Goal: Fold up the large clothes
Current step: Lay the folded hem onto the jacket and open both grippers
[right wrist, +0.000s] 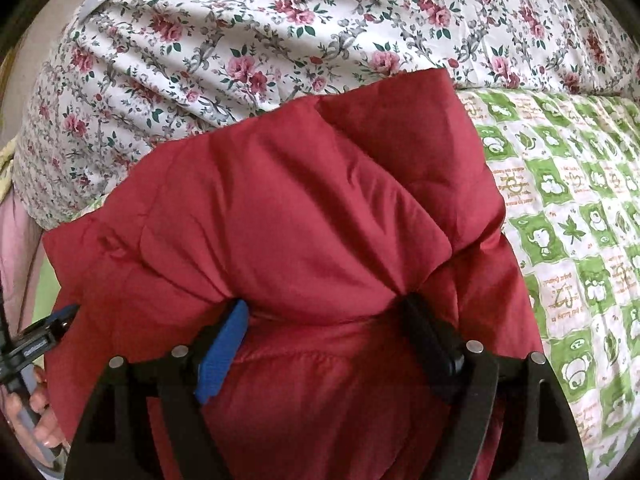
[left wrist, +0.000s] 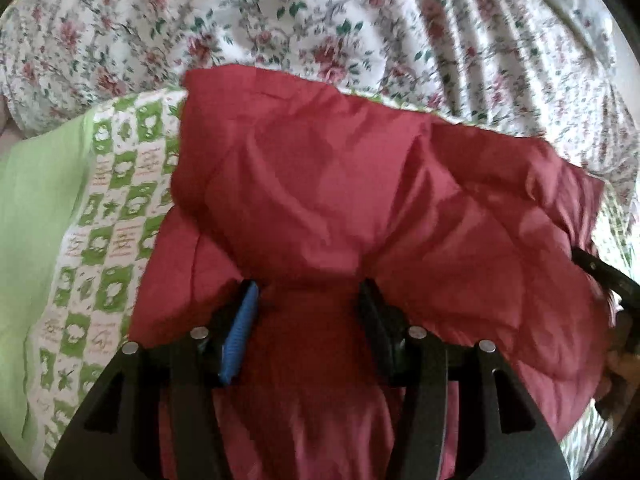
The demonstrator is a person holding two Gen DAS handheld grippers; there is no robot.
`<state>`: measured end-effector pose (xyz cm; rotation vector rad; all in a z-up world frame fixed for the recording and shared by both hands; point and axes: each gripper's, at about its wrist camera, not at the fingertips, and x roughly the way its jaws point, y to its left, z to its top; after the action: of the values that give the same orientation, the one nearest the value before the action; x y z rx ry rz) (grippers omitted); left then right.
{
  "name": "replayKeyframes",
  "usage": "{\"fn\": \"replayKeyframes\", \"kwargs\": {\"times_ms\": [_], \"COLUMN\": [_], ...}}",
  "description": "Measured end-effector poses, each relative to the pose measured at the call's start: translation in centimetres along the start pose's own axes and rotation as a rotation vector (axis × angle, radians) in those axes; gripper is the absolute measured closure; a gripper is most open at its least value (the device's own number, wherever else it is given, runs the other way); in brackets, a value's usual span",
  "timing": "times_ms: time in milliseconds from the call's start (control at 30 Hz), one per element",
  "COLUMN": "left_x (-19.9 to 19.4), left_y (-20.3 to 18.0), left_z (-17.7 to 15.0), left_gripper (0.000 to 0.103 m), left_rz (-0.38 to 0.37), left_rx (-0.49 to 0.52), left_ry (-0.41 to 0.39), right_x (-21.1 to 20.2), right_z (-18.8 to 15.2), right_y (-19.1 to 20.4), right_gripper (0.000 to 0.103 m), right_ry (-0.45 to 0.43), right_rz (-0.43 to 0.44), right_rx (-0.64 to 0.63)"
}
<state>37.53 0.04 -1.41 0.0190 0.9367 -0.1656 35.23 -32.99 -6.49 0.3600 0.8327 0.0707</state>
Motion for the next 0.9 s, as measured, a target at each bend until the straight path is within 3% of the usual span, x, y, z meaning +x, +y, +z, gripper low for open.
{"fn": "replayKeyframes", "kwargs": {"times_ms": [100, 233, 367, 567, 900], "left_x": [-2.6, -4.8, -6.1, -5.8, -5.3], "left_y": [0.6, 2.0, 3.2, 5.9, 8.8], "left_z": [-1.2, -2.7, -3.5, -4.4, -5.1], "left_gripper": [0.052, 0.037, 0.034, 0.025, 0.025], "left_rz": [-0.02, -0.079, -0.065, -0.075, -0.129], "left_rx": [0.007, -0.014, -0.032, -0.113, -0.213], "left_ry": [-0.025, -0.043, -0.059, -0.027, 0.009], "right_x": [-1.8, -4.4, -6.5, -8.8, -10.0], "right_z": [-0.4, -1.2, -2.2, -3.5, -4.9], "right_y": [-0.1, -0.2, -0.9, -2.1, -5.1], "right_gripper": [0.021, 0.021, 0.021, 0.021, 0.021], "right_ry": [-0.022, -0.056, -0.064, -0.057, -0.05], "right_rz": [0.025, 0.034, 0.048, 0.066, 0.044], "right_rx": [0.018, 0.009, 0.012, 0.026, 0.077]}}
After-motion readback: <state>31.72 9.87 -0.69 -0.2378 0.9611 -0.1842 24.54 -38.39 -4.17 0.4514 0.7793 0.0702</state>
